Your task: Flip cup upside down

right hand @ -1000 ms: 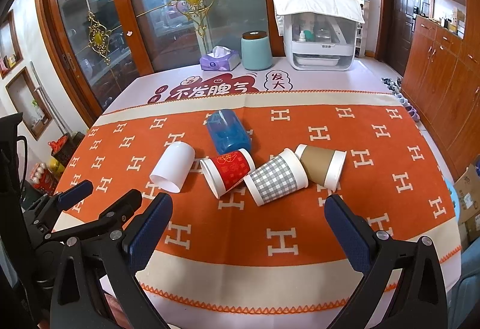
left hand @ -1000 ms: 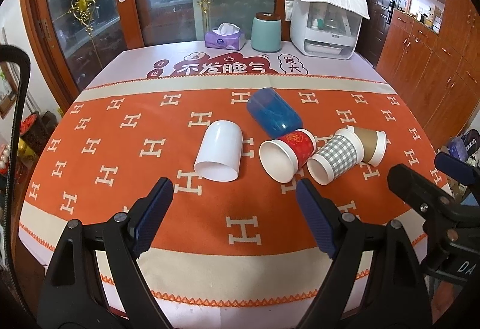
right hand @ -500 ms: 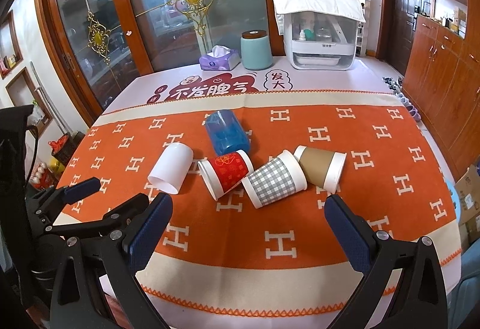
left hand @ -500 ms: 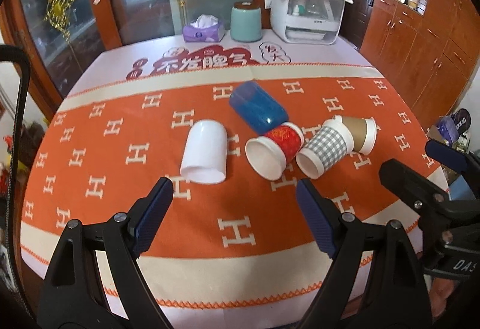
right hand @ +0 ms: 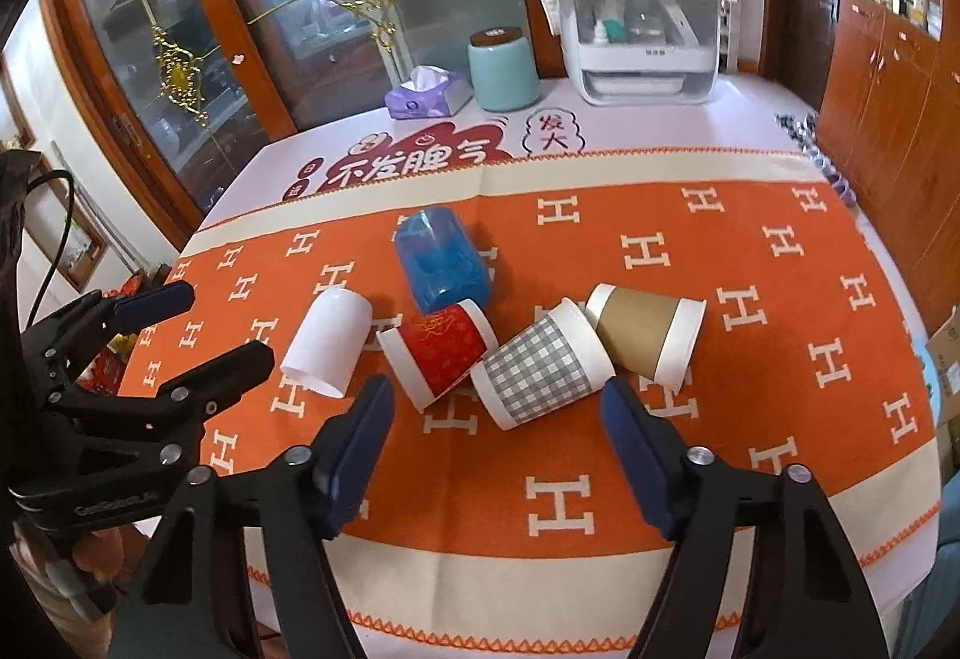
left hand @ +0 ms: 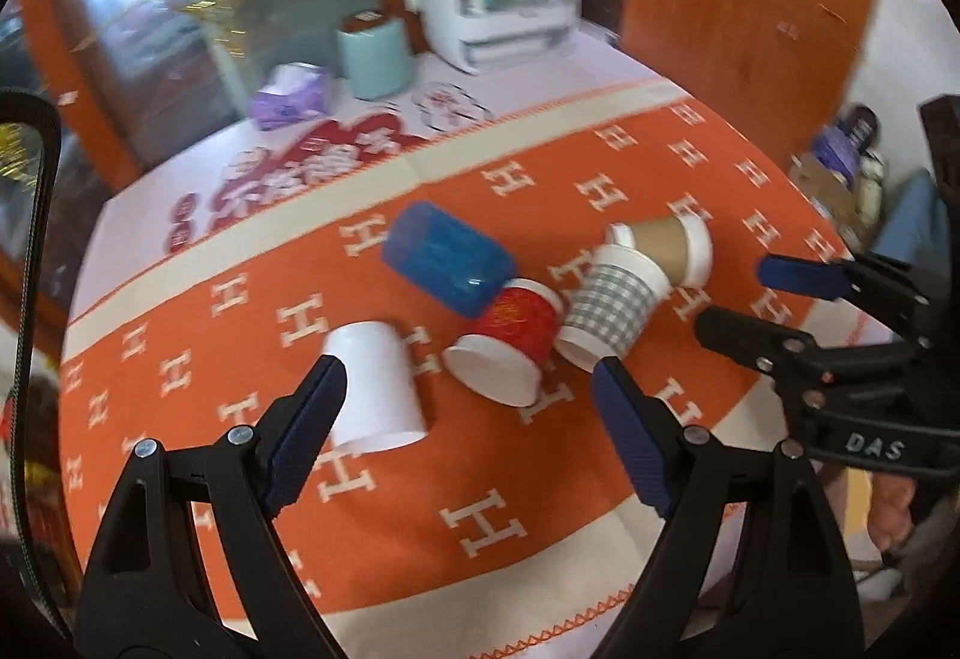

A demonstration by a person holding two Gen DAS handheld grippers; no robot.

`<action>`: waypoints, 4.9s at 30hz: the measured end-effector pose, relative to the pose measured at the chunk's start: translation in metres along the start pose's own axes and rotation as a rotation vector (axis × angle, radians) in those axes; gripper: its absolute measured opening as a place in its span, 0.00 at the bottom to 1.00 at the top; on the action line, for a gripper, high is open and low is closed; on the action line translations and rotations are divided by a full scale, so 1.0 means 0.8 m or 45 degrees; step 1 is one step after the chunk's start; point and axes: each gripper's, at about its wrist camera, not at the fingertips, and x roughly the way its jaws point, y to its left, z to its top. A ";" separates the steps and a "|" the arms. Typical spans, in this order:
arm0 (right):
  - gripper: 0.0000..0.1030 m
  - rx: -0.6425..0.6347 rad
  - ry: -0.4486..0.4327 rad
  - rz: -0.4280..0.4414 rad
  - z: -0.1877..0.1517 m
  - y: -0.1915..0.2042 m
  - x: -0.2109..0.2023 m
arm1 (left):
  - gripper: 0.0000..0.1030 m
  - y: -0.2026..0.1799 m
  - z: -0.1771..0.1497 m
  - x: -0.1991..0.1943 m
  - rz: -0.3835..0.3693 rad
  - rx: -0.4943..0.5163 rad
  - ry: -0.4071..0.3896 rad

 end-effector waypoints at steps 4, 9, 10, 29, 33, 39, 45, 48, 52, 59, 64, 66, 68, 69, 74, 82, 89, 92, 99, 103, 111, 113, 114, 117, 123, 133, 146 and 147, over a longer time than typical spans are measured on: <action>0.68 0.045 0.033 -0.010 0.013 -0.018 0.024 | 0.80 -0.010 0.024 0.039 -0.070 0.058 0.089; 0.68 0.100 0.082 -0.031 0.020 -0.041 0.057 | 0.80 -0.021 0.044 0.097 -0.090 0.113 0.196; 0.68 0.111 0.092 -0.032 0.020 -0.045 0.064 | 0.80 -0.023 0.046 0.111 -0.091 0.129 0.220; 0.67 0.220 0.256 -0.063 -0.007 -0.091 0.149 | 0.62 -0.036 0.046 0.242 -0.113 0.290 0.542; 0.67 0.236 0.271 -0.056 -0.010 -0.093 0.152 | 0.58 -0.044 0.042 0.244 -0.097 0.310 0.554; 0.67 0.254 0.268 -0.044 -0.012 -0.095 0.144 | 0.57 -0.038 0.044 0.218 -0.108 0.176 0.532; 0.67 0.256 0.245 -0.024 -0.019 -0.091 0.119 | 0.57 -0.033 0.029 0.145 -0.103 0.022 0.459; 0.67 0.245 0.234 -0.015 -0.025 -0.085 0.106 | 0.57 -0.031 0.011 0.115 -0.117 -0.070 0.443; 0.67 0.232 0.228 0.002 -0.037 -0.074 0.091 | 0.57 -0.025 -0.019 0.090 -0.162 -0.238 0.429; 0.67 0.214 0.249 -0.013 -0.067 -0.067 0.082 | 0.57 -0.008 -0.094 0.091 -0.255 -0.623 0.406; 0.67 0.202 0.293 -0.026 -0.083 -0.069 0.088 | 0.58 0.012 -0.142 0.116 -0.333 -0.920 0.452; 0.67 0.198 0.305 -0.020 -0.088 -0.067 0.089 | 0.58 0.018 -0.157 0.120 -0.336 -1.000 0.444; 0.67 0.190 0.313 -0.016 -0.092 -0.064 0.091 | 0.58 0.022 -0.166 0.122 -0.316 -1.032 0.424; 0.67 0.184 0.317 -0.016 -0.093 -0.062 0.092 | 0.58 0.023 -0.170 0.122 -0.303 -1.045 0.414; 0.67 0.167 0.340 -0.010 -0.097 -0.054 0.099 | 0.63 0.022 -0.175 0.136 -0.356 -1.086 0.458; 0.68 0.166 0.357 0.013 -0.096 -0.047 0.103 | 0.76 0.023 -0.172 0.130 -0.419 -1.076 0.422; 0.68 0.174 0.372 0.046 -0.093 -0.045 0.101 | 0.77 0.027 -0.162 0.104 -0.423 -1.005 0.374; 0.68 0.159 0.374 0.070 -0.091 -0.039 0.097 | 0.77 0.030 -0.155 0.086 -0.402 -0.939 0.329; 0.71 0.133 0.378 0.151 -0.084 -0.022 0.081 | 0.76 0.039 -0.146 0.030 -0.333 -0.773 0.155; 0.72 0.119 0.372 0.178 -0.084 -0.014 0.068 | 0.76 0.041 -0.143 -0.005 -0.212 -0.658 0.039; 0.72 0.075 0.416 0.236 -0.084 0.007 0.067 | 0.77 0.048 -0.146 -0.038 -0.055 -0.580 -0.052; 0.72 0.060 0.438 0.253 -0.083 0.014 0.069 | 0.77 0.050 -0.149 -0.042 -0.016 -0.563 -0.059; 0.72 0.056 0.449 0.259 -0.083 0.017 0.071 | 0.77 0.050 -0.151 -0.041 -0.009 -0.563 -0.062; 0.72 0.034 0.473 0.258 -0.082 0.027 0.077 | 0.77 0.056 -0.160 -0.036 -0.023 -0.588 -0.047; 0.72 0.011 0.536 0.245 -0.080 0.043 0.095 | 0.77 0.072 -0.177 -0.017 -0.051 -0.632 -0.007; 0.72 0.020 0.653 0.204 -0.078 0.055 0.136 | 0.76 0.092 -0.199 0.010 -0.044 -0.650 -0.004; 0.71 0.108 0.806 0.265 -0.079 0.067 0.192 | 0.74 0.089 -0.206 0.027 -0.094 -0.625 -0.004; 0.69 0.111 0.817 0.274 -0.079 0.069 0.196 | 0.74 0.089 -0.207 0.028 -0.094 -0.626 -0.001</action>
